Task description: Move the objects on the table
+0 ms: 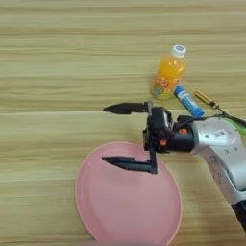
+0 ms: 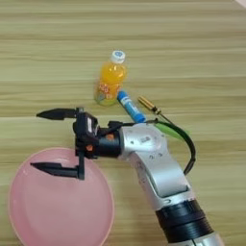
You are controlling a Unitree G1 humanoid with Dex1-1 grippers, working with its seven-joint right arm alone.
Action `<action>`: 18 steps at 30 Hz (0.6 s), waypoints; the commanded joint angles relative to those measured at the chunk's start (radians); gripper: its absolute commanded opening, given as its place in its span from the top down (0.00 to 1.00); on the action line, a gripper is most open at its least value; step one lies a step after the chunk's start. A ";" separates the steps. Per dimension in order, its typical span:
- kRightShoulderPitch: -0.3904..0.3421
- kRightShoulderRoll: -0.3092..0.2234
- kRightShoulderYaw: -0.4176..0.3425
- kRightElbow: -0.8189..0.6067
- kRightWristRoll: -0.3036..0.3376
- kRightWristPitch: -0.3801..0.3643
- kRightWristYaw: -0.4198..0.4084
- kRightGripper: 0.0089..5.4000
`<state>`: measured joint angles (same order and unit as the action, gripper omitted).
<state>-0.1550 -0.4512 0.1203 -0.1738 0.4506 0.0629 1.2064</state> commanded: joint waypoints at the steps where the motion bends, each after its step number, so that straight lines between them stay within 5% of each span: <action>1: -0.111 0.012 -0.114 -0.055 0.122 0.052 -0.085 0.00; 18: -0.281 0.098 -0.277 0.049 0.174 0.064 -0.310 0.00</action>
<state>-0.3425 -0.3466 -0.1209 -0.1118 0.6265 0.1622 0.9462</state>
